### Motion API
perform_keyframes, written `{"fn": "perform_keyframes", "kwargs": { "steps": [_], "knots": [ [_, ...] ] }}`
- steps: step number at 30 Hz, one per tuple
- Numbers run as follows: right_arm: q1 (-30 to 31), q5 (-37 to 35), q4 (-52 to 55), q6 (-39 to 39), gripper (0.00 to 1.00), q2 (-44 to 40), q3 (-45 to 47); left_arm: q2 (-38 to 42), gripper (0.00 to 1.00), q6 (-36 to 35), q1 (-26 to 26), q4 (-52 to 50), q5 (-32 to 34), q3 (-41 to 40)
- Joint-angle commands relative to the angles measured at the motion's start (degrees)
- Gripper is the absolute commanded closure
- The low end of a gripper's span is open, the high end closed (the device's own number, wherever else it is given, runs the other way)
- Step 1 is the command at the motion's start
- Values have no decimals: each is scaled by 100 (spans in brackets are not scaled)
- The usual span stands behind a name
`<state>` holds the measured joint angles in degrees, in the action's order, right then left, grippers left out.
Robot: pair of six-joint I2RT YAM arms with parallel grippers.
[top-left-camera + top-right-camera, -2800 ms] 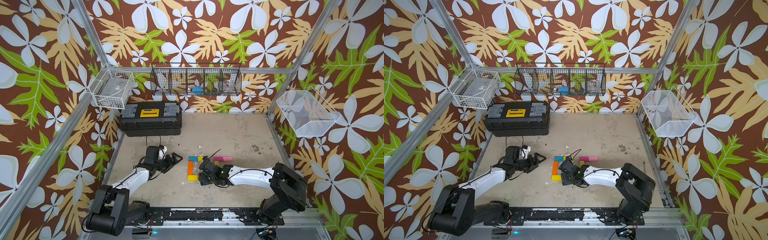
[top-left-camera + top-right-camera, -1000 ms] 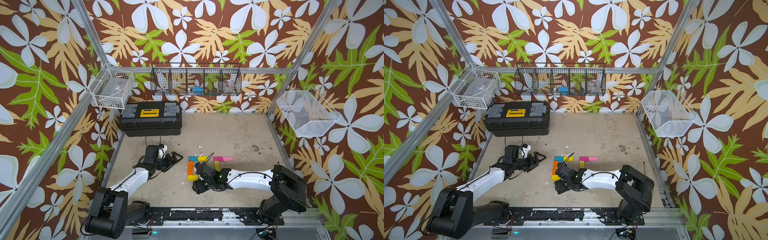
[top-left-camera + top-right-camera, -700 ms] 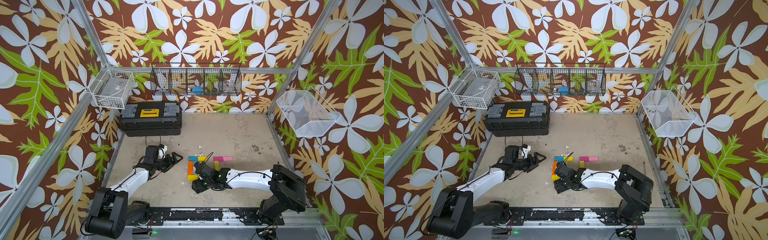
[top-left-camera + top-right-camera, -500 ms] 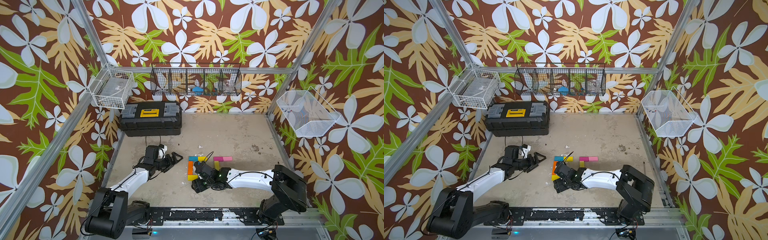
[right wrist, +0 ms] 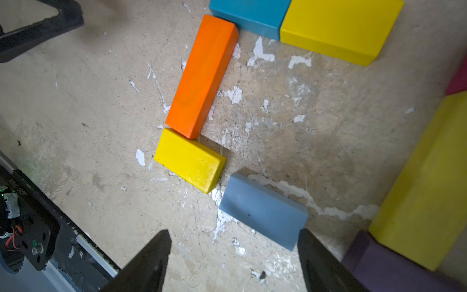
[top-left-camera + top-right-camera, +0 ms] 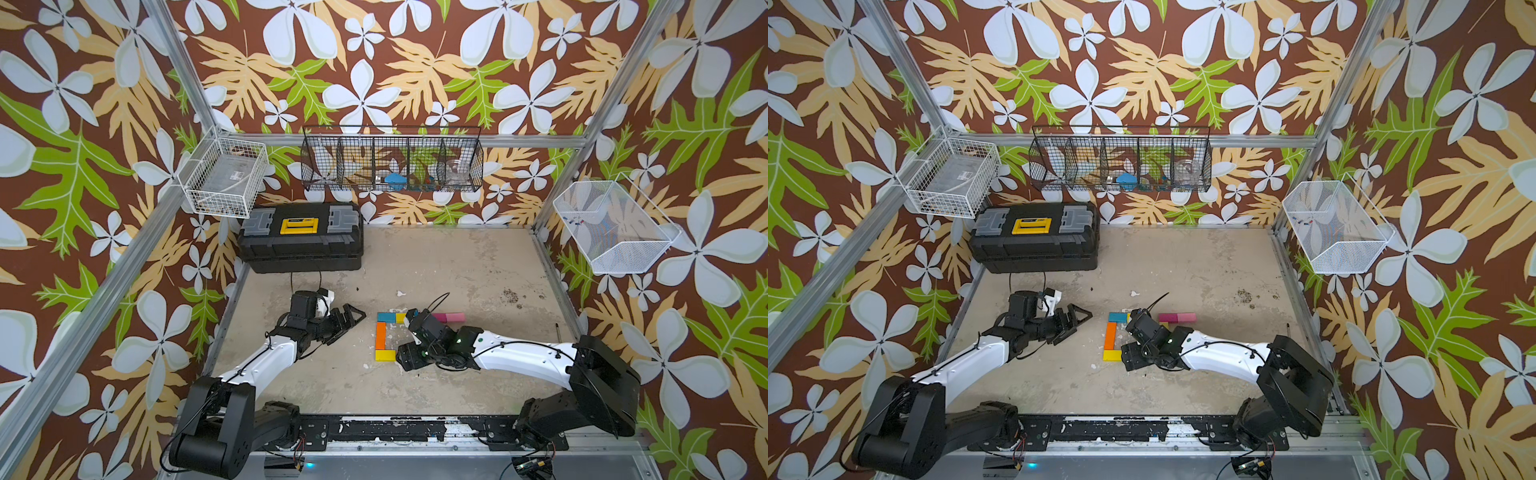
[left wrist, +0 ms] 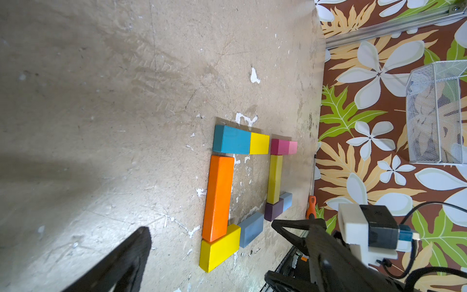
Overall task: Assemble the letter c with building blocks
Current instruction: Assemble the building block at the center of the board.
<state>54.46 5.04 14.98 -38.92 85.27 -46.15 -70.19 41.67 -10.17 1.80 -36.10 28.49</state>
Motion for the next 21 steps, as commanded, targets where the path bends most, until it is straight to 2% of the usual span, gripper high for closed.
{"fn": "perform_keyframes", "kwargs": {
  "steps": [1, 21],
  "knots": [
    [-67, 76, -16, -35, 18, -2, 107, 6, 0, -88, 3, 13, 15, 36],
    [-156, 445, -540, -167, 18, 266, 324, 15, 0, -96, -2, 31, 15, -37]
  ]
}}
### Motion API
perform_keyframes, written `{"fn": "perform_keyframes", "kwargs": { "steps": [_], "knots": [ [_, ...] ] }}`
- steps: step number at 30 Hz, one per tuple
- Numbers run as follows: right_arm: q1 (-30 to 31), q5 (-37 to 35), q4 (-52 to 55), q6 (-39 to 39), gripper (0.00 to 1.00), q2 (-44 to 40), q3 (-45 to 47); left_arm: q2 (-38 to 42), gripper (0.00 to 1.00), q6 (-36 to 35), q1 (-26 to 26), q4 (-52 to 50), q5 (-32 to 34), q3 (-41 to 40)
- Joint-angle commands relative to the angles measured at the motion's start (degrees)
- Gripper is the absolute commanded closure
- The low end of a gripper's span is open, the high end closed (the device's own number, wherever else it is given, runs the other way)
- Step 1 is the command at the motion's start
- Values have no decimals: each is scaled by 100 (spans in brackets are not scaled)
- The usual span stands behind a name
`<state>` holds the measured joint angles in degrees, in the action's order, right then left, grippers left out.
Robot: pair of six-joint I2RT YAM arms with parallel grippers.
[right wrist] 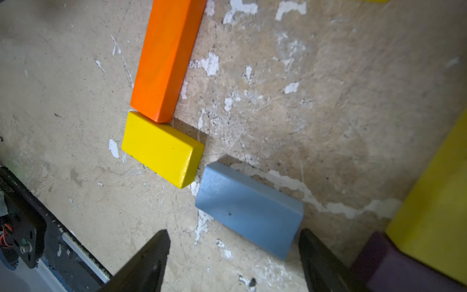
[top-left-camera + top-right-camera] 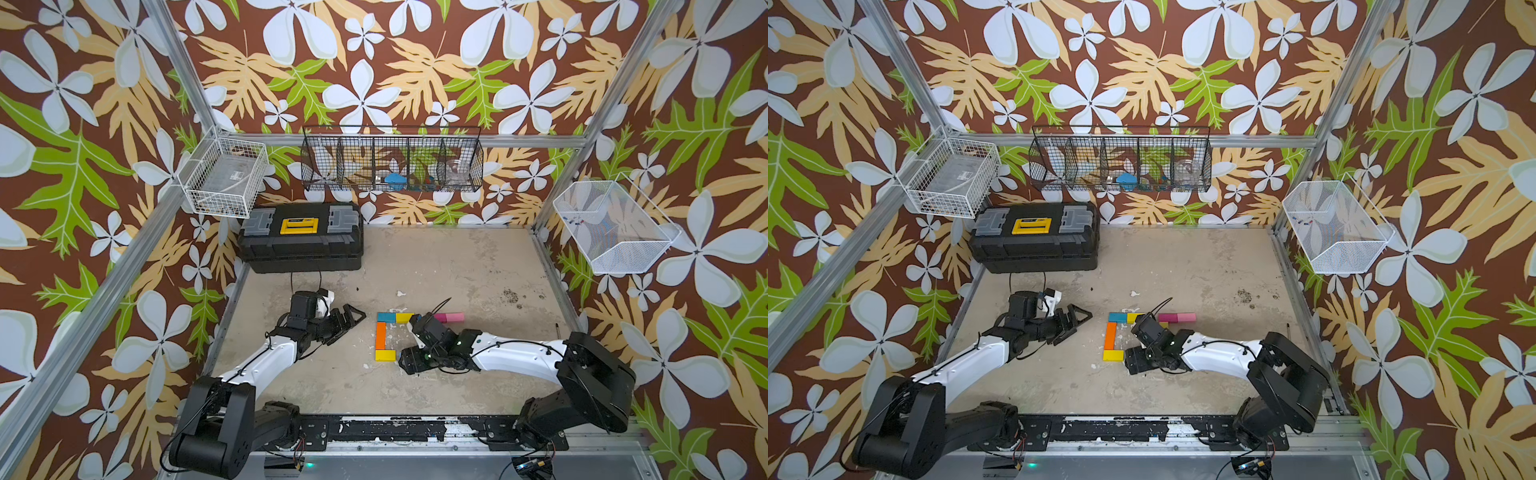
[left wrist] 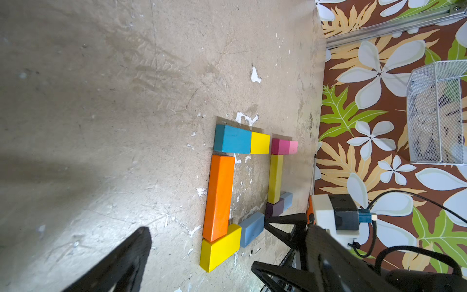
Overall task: Assemble the letter c with building blocks
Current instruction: Assemble the building block at the center of the board.
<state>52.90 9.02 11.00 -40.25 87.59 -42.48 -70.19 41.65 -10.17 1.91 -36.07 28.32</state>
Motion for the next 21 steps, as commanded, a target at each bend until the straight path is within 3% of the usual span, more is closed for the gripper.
{"fn": "perform_keyframes", "kwargs": {
  "steps": [1, 21],
  "knots": [
    [-6, 48, -142, -27, 18, 39, -46, 14, 0, -95, 0, 20, 13, -19],
    [-13, 196, -221, -58, 20, 30, 21, 23, 0, -82, 7, 43, 4, -54]
  ]
}}
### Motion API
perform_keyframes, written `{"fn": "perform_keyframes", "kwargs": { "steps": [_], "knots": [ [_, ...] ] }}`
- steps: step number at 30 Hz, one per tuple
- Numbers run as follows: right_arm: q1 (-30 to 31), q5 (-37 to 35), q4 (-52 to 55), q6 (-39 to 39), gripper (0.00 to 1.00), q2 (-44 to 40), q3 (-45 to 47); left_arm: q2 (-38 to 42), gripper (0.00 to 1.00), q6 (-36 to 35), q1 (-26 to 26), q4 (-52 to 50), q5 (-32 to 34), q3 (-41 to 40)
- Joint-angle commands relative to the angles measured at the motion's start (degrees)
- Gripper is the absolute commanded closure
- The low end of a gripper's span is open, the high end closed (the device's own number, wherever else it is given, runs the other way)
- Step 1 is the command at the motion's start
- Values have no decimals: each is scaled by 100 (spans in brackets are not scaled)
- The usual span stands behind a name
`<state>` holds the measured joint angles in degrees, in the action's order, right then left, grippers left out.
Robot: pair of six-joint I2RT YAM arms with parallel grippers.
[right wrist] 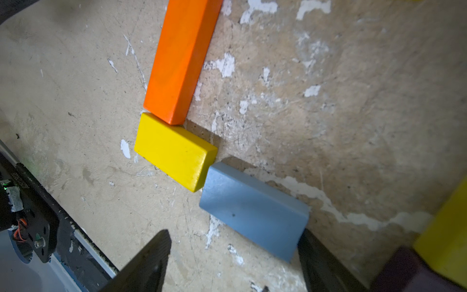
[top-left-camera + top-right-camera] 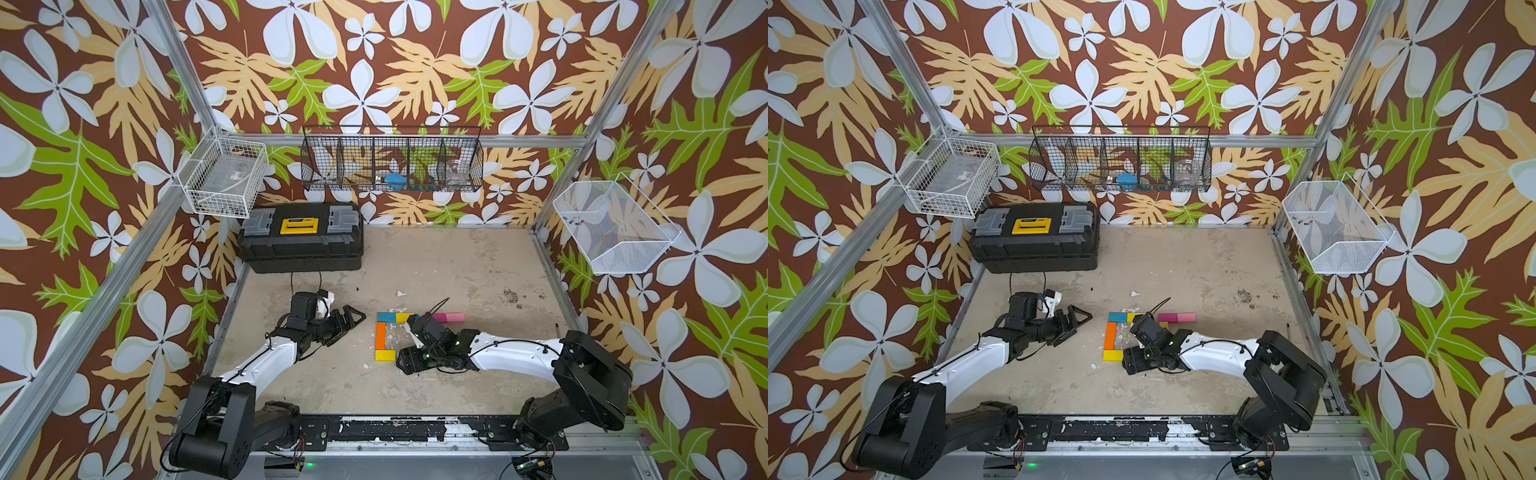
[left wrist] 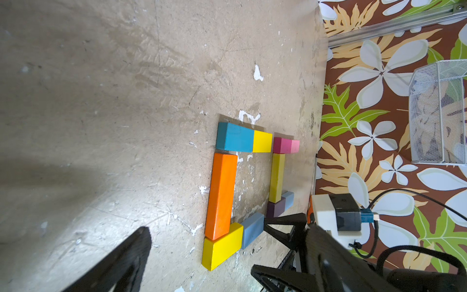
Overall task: Assemble the letter c with building blocks
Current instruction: Assemble the building block at the center of the board.
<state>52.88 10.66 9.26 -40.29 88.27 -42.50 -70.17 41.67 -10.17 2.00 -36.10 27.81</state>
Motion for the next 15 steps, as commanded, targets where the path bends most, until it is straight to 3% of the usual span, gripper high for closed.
{"fn": "perform_keyframes", "kwargs": {
  "steps": [1, 15],
  "knots": [
    [-2, 33, -53, -58, 20, -51, 54, 17, 0, -77, 1, 37, 6, -4],
    [3, 174, -192, -128, 20, -108, 129, 21, 0, -71, 2, 48, 6, -13]
  ]
}}
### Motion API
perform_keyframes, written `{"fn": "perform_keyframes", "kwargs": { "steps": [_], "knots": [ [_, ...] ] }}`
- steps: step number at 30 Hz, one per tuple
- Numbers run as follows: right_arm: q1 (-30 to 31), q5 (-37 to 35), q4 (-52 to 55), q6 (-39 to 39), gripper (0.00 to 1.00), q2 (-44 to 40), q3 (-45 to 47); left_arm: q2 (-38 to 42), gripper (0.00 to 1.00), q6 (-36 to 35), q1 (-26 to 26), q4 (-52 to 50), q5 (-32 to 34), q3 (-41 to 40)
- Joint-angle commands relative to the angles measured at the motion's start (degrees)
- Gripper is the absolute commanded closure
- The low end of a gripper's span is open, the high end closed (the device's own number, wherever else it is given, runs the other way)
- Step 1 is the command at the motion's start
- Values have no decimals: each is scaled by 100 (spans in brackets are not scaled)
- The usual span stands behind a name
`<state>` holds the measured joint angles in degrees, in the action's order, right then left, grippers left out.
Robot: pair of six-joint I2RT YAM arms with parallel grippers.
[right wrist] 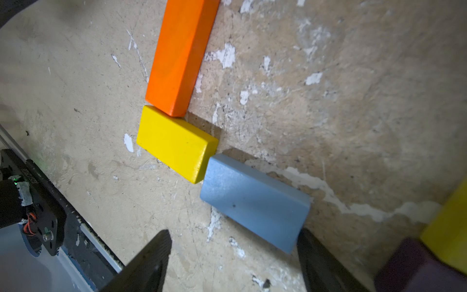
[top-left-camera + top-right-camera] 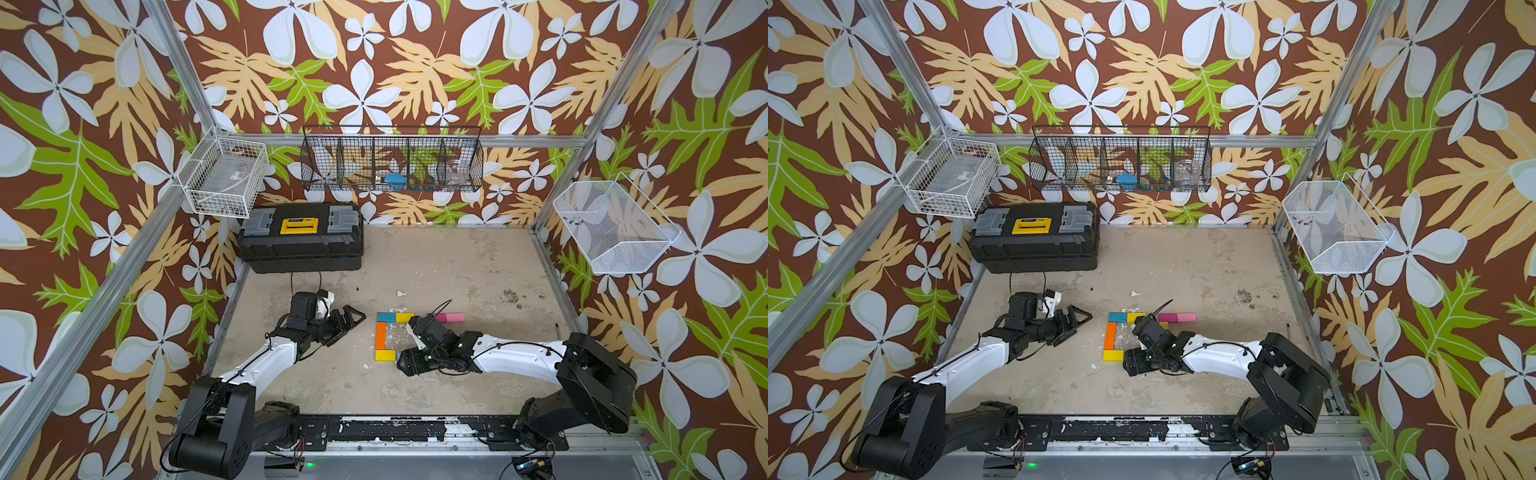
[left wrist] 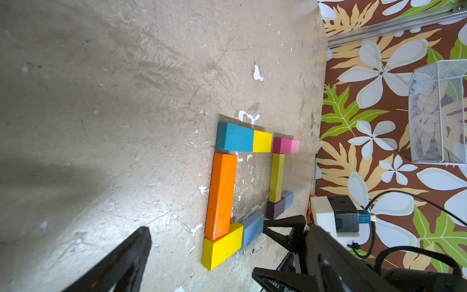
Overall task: Assemble the letter c with building blocks
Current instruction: Assemble the building block at the center of the board.
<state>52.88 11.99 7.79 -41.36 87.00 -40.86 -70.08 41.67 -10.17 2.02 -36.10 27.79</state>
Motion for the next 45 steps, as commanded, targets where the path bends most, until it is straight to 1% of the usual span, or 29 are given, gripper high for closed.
{"fn": "perform_keyframes", "kwargs": {
  "steps": [1, 22, 26, 30, 34, 36, 39, 43, 45],
  "knots": [
    [3, 56, -50, -22, 20, 35, -36, 8, 0, -63, 0, 49, 6, -11],
    [3, 129, -147, -91, 21, 74, 17, 6, 0, -88, 0, 53, -3, -37],
    [3, 8, -25, -86, 21, -86, 12, 38, 0, -87, -2, 48, -28, -54],
    [3, -280, 299, 52, 21, -358, -161, 82, 0, -131, 0, -8, -46, -55],
    [39, -716, 726, 536, 21, -467, -520, 151, 0, -218, 5, -135, -7, -68],
    [85, -807, 832, 808, 21, -418, -687, 196, 0, -244, 6, -190, 30, -85],
    [286, -1207, 1081, 1220, 21, -252, -1075, 249, 0, -278, -1, -287, 131, -68],
    [499, -1796, 1326, 2017, 19, 109, -1562, 187, 0, -388, 5, -391, 293, 121],
    [539, -1900, 1358, 2425, 17, 256, -1711, 92, 0, -445, 16, -441, 372, 266]
  ]
}}
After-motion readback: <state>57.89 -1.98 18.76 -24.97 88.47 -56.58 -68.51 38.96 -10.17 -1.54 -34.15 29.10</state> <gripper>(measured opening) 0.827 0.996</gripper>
